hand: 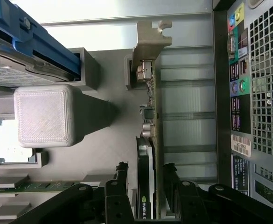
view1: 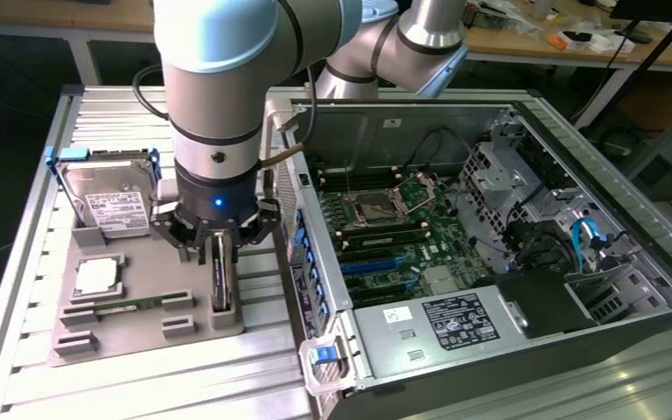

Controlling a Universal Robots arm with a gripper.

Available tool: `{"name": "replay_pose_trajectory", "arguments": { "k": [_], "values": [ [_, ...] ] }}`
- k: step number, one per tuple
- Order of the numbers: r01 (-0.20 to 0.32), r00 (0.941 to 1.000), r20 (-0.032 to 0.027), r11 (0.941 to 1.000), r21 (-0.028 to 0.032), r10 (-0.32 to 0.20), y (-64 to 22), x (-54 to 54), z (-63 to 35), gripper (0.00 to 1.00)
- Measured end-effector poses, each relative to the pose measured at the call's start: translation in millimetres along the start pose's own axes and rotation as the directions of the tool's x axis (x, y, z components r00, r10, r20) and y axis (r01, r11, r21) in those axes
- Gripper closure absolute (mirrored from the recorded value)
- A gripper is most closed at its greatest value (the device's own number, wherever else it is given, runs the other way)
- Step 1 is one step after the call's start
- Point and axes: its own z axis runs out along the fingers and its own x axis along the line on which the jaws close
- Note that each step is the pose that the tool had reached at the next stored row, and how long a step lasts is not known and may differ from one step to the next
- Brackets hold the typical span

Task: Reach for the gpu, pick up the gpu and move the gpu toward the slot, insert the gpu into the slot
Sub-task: 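Pick up the gpu and move the gpu toward the slot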

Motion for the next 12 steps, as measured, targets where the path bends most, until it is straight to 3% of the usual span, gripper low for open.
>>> {"name": "replay_pose_trajectory", "arguments": {
  "k": [4,6,7,12],
  "values": [
    [0.0,1.0,0.0,1.0,-0.0006,0.0,0.0,0.0,0.1,0.56],
    [0.0,1.0,-0.0001,1.0,-0.0006,0.0,0.0,0.1,0.2,0.71],
    [0.0,1.0,-0.0002,1.0,-0.0008,0.0,0.0,0.1,0.2,0.73],
    [0.0,1.0,-0.0002,1.0,-0.0019,0.0,0.0,0.0,0.5,0.73]
  ]
}}
